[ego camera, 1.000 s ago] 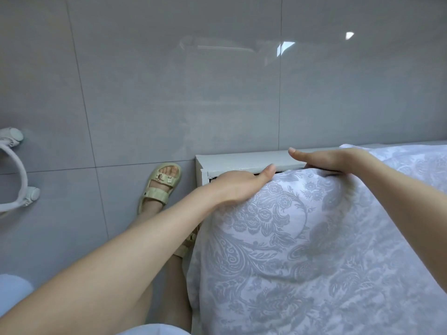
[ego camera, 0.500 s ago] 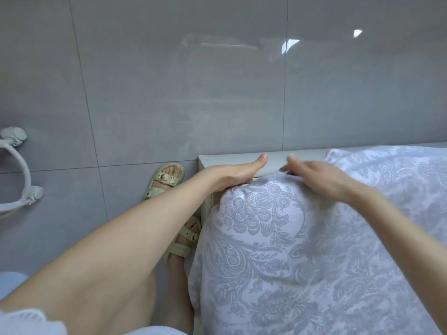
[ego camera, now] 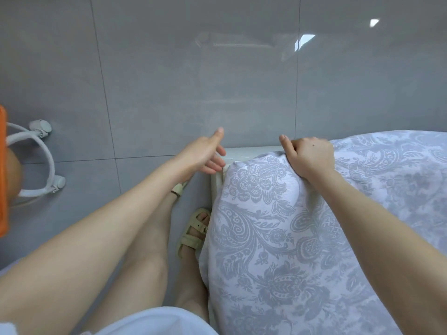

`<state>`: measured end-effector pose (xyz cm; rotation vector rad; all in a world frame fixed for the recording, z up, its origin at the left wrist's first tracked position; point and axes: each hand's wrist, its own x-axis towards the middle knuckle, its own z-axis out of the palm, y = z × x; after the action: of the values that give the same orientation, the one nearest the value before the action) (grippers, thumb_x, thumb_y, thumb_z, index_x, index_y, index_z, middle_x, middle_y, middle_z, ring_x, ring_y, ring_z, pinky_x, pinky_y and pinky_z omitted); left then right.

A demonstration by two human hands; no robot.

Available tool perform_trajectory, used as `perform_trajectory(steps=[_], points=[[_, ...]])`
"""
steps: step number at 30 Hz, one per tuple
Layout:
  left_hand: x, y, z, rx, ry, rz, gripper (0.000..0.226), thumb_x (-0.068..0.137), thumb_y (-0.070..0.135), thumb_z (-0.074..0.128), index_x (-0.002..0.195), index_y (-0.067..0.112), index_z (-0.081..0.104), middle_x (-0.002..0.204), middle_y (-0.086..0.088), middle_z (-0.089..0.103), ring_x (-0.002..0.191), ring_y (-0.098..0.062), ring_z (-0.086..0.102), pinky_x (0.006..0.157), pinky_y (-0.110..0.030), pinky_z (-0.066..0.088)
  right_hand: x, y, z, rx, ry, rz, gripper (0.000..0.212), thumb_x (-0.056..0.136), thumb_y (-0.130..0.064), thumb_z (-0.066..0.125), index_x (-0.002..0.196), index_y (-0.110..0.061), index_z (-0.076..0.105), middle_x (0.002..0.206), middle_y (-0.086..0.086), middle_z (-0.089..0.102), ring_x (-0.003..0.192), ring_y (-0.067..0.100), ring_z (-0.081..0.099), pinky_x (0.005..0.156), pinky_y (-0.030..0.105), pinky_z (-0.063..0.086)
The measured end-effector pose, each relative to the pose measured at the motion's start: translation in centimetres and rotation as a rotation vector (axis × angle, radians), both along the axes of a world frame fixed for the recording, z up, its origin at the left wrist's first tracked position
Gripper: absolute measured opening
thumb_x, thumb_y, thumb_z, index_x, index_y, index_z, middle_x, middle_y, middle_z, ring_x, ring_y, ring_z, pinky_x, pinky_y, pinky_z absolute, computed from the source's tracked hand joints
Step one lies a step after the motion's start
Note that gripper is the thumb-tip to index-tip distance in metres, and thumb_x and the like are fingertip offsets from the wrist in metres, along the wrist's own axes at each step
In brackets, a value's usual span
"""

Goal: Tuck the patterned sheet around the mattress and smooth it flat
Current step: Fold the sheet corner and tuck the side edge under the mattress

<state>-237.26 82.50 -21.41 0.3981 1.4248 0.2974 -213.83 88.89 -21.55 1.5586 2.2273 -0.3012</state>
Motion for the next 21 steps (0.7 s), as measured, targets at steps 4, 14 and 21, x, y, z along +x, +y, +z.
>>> perform_trajectory(steps=[4,14,21], points=[[0.7,-5.7,1.0,-0.006,0.097,0.123,0.051,0.099,0.046,0.029,0.083,0.009,0.061,0.08,-0.007,0.063,0.072,-0.018,0.06,0.069,-0.029,0.051,-0.2,-0.3,1.2,0.123,0.107,0.02,0.063,0.09,-0.049,0.016,0.057,-0.011,0.054,0.062,0.01,0.062,0.068,0.033,0.056,0.067,0.035,0.033],[5.8,-19.5,2.4,-0.129,-0.13,0.505,0.055,0.101,0.041,0.018,0.117,0.009,0.06,0.1,-0.003,0.065,0.091,-0.014,0.062,0.072,-0.014,0.05,-7.8,-10.0,7.0,-0.152,0.531,0.697,0.047,0.096,-0.038,0.032,0.079,-0.016,0.069,0.081,-0.005,0.069,0.083,0.022,0.06,0.097,0.035,0.035],[7.5,-22.2,0.3,-0.185,-0.254,0.582,0.058,0.101,0.045,0.019,0.122,0.011,0.061,0.12,-0.003,0.063,0.103,-0.01,0.061,0.085,-0.018,0.046,-8.5,-13.4,3.2,-0.212,0.219,1.149,0.051,0.09,-0.038,0.034,0.054,-0.015,0.063,0.054,-0.001,0.058,0.058,0.026,0.056,0.082,0.046,0.045]])
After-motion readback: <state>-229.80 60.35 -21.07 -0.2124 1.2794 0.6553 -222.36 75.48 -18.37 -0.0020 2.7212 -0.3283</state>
